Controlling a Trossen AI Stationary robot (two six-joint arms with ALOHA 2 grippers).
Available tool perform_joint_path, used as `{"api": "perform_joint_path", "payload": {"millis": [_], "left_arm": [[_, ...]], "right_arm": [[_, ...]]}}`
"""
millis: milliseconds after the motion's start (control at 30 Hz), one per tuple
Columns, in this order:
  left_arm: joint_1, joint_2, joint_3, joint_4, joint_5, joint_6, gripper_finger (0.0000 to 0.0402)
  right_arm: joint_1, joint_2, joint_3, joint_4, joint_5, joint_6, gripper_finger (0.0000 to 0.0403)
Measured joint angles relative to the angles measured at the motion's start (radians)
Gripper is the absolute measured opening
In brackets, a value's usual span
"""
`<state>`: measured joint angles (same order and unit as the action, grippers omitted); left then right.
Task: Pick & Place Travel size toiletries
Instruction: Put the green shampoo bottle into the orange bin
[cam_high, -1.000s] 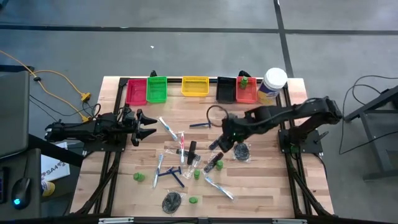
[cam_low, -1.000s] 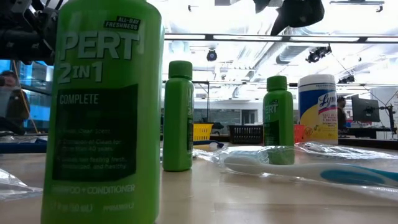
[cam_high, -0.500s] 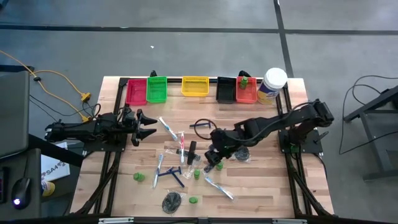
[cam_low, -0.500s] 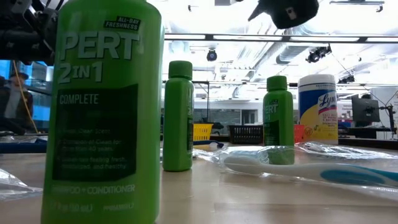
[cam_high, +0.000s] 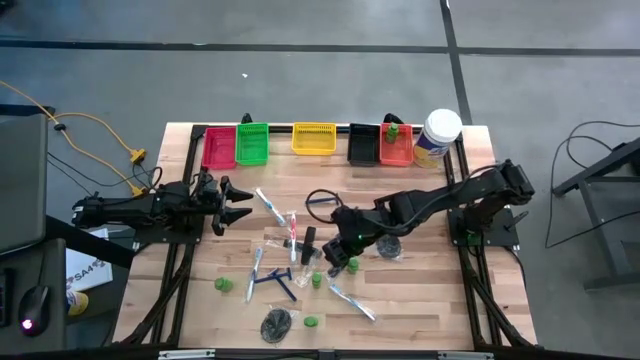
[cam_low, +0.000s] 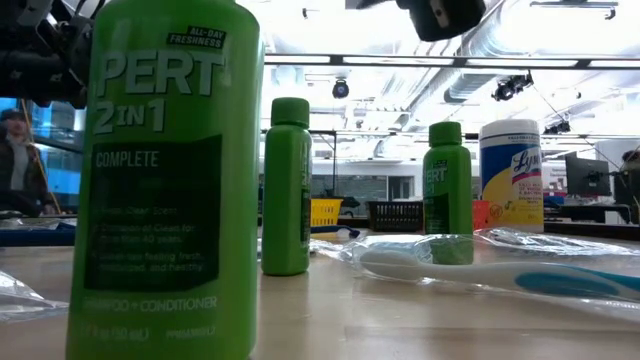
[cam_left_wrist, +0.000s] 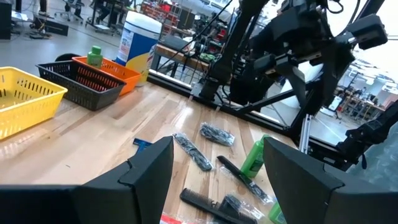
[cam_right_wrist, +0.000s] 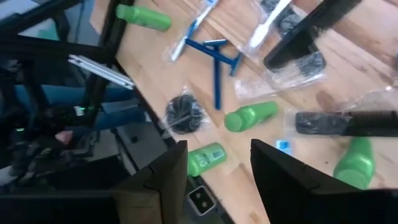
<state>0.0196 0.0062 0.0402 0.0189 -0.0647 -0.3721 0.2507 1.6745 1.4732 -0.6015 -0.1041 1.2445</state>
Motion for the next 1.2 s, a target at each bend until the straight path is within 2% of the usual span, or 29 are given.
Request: {"api": "perform_joint_path", "payload": {"millis": [267,667,767,900,1000,1200], "left_arm": [[0.000,0.000,0.000,0.000,0.002,0.000,0.0241],[0.000,0.000,0.000,0.000,0.002,0.000,0.0241],[0.000,0.000,0.000,0.000,0.002,0.000,0.0241],[0.000,0.000,0.000,-0.004,0.002,0.000,0.0241],[0.000,0.000,0.000,-0.010,0.002,0.000,0.0241],[0.000,0.000,0.000,-0.021,0.002,0.000,0.0241]], "right_arm": [[-0.012,0.033,-0.001,0.002,0.025,-0.018,0.0165],[-0.040,0.035,0.004,-0.166,-0.029,-0.014,0.0165],[-0.034,0.056,0.057,-0.254,-0.022,-0.013,0.0165],[-0.014,0.111,0.178,-0.503,0.051,-0.007,0.0162],[0.004,0.151,0.246,-0.624,0.100,0.013,0.0153],[0.042,0.228,0.270,-0.614,0.112,0.089,0.0136]]}}
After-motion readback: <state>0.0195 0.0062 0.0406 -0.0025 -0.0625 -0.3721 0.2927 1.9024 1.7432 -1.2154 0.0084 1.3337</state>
